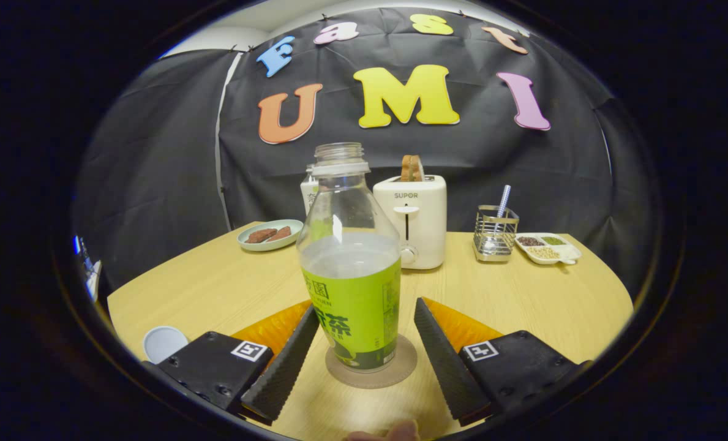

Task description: Take the bottle from table, then pour the juice into the cup, finally place the bottle on the coaster

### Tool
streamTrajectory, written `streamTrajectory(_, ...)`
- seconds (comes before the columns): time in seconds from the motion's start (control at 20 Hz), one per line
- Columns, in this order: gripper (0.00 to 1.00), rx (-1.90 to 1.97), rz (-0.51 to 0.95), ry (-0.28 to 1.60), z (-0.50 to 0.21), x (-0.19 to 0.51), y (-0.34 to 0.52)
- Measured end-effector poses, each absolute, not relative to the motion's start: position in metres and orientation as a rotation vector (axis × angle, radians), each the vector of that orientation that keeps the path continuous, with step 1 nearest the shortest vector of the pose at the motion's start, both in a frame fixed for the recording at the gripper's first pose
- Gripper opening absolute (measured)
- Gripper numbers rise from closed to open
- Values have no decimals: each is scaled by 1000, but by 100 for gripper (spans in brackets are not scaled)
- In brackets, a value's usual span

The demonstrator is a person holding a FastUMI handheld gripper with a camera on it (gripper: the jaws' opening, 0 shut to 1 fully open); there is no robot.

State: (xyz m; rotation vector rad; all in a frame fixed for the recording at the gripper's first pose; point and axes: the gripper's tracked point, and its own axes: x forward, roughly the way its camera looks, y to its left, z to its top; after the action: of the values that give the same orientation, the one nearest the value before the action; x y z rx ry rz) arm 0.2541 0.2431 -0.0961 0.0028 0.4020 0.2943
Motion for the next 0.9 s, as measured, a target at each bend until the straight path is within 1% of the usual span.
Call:
streamTrajectory(0.2,100,-9,302,398,-96,233,239)
streamTrajectory(0.45,100,6,279,336,-72,187,222)
streamTrajectory(0.7,100,-22,124,181,-25,121,173)
streamTrajectory(0.9,100,-57,31,103,-3,70,133)
